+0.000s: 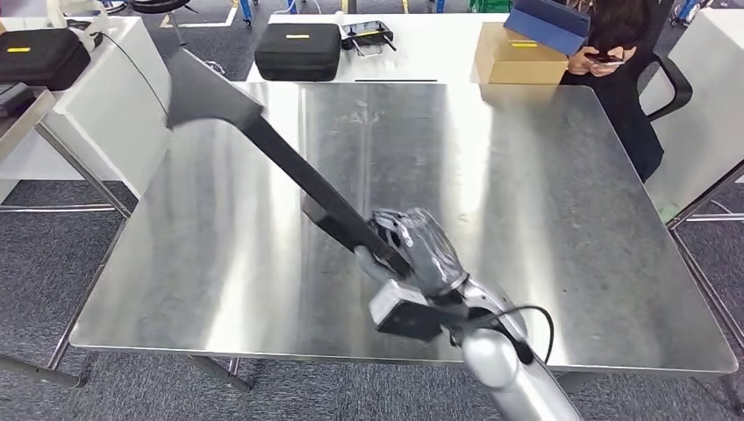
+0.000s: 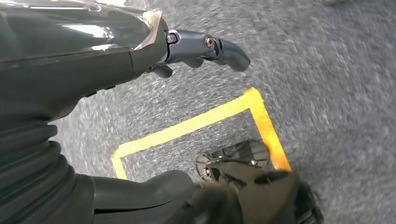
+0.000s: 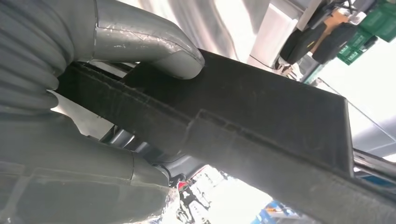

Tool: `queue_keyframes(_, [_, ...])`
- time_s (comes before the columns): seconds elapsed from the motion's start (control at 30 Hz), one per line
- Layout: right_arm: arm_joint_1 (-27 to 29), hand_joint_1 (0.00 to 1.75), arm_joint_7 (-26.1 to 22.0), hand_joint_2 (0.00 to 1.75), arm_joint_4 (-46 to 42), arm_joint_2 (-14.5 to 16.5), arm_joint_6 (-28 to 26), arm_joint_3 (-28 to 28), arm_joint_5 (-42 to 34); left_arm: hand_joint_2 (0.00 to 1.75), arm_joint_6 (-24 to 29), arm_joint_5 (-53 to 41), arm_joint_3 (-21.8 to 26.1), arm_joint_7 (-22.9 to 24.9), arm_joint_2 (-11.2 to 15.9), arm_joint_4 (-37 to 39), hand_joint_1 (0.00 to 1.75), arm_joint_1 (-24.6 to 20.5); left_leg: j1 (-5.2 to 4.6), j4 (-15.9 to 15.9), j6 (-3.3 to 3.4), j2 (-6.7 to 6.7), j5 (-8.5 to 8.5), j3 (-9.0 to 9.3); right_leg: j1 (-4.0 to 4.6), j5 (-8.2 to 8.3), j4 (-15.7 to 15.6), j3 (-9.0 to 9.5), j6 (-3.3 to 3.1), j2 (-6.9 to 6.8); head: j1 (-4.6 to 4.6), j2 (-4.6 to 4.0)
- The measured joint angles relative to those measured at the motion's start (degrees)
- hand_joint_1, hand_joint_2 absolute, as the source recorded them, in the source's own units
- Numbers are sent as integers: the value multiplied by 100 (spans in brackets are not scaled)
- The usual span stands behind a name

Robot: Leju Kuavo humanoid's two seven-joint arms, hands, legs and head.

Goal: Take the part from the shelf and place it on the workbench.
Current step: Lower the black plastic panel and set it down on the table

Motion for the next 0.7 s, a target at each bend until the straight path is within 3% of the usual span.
queue_keyframes(0.03, [-311,175,145,175,219,127,19,163,57,175,9,-21,-25,31,-11,0,0,-34,8,260,-31,10,-92,-162,-15,-19,-14,27,-37,10,-10,0])
queue_keyframes(0.13, [-1213,175,666,175,925,486,29,673,469,175,73,-78,-96,96,-63,0,0,-103,18,1249,-106,32,-412,-884,8,-92,-16,80,-136,15,-23,0])
queue_keyframes(0.17, [-1472,175,845,175,1176,589,26,842,658,175,89,-102,-115,110,-78,0,0,-109,18,1358,-110,38,-367,-1047,19,-118,-15,108,-156,15,-25,0])
queue_keyframes(0.2, [-1712,175,1004,175,1431,684,23,1002,850,175,97,-126,-135,121,-90,0,0,-116,18,1258,-105,41,-189,-1110,27,-148,-14,145,-168,16,-26,0])
queue_keyframes(0.27, [-2165,175,1268,175,1976,868,-5,1312,1285,175,94,-161,-186,146,-103,0,0,-132,13,607,-69,51,393,-988,33,-218,-18,237,-161,15,-25,0])
queue_keyframes(0.33, [-2572,175,1470,175,2588,1043,-128,1614,1748,175,79,-185,-232,176,-112,3,0,-155,-25,52,-11,70,685,-834,52,-266,-29,291,-126,12,-26,0])
queue_keyframes(0.43, [-3033,175,1750,175,3611,1294,-320,2013,2346,175,43,-203,-265,180,-136,6,0,-180,-57,-151,50,67,719,-758,99,-314,-46,305,-79,-3,-28,0])
queue_keyframes(0.6, [-3587,175,2299,175,5299,1542,-116,2500,3147,175,-51,-219,-360,176,-179,7,0,-202,-49,-173,51,15,736,-755,119,-327,-153,386,-83,-56,-22,0])
queue_keyframes(0.7, [-3745,175,2380,175,5962,1580,0,2661,3253,175,-96,-221,-394,176,-191,7,0,-206,-50,-174,71,6,723,-755,118,-324,-189,409,-79,-58,-21,0])
